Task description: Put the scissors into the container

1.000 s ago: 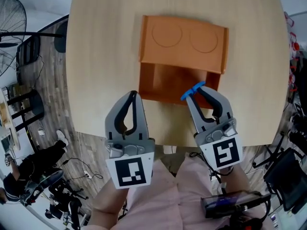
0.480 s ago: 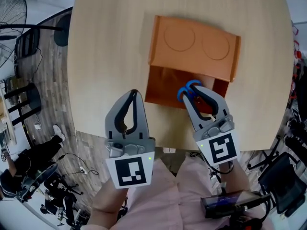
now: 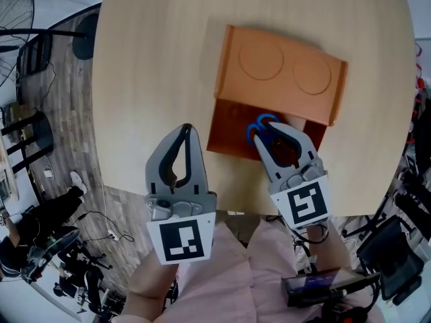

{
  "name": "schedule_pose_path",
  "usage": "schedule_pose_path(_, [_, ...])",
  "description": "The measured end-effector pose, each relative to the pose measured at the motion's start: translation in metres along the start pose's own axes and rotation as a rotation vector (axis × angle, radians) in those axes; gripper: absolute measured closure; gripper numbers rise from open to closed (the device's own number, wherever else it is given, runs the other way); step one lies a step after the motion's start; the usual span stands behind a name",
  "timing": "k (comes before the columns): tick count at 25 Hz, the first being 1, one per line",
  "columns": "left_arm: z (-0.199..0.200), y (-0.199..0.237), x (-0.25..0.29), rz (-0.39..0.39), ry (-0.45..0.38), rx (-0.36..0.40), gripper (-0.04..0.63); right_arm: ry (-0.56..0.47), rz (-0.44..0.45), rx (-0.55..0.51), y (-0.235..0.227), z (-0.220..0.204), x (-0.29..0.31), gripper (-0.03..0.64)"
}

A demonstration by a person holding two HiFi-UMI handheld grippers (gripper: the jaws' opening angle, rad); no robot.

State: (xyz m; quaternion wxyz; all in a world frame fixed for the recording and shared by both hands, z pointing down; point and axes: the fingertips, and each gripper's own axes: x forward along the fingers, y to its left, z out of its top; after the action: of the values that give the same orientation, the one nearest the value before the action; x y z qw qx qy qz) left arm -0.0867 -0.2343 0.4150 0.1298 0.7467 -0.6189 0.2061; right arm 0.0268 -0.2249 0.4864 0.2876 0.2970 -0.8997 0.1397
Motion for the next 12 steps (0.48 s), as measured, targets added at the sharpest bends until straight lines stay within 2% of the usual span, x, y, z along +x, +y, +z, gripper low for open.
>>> schedule_pose_path(6, [0.000, 0.004, 0.003, 0.003, 0.002, -0.003, 0.591, 0.078, 0.024, 0.036, 0.003, -0.007, 0.004, 0.531])
schedule_pose_path(12, [-0.002, 0.003, 0.007, 0.012, 0.004, -0.011, 0.591, 0.102, 0.043, 0.039, -0.001, -0.014, 0.006, 0.525])
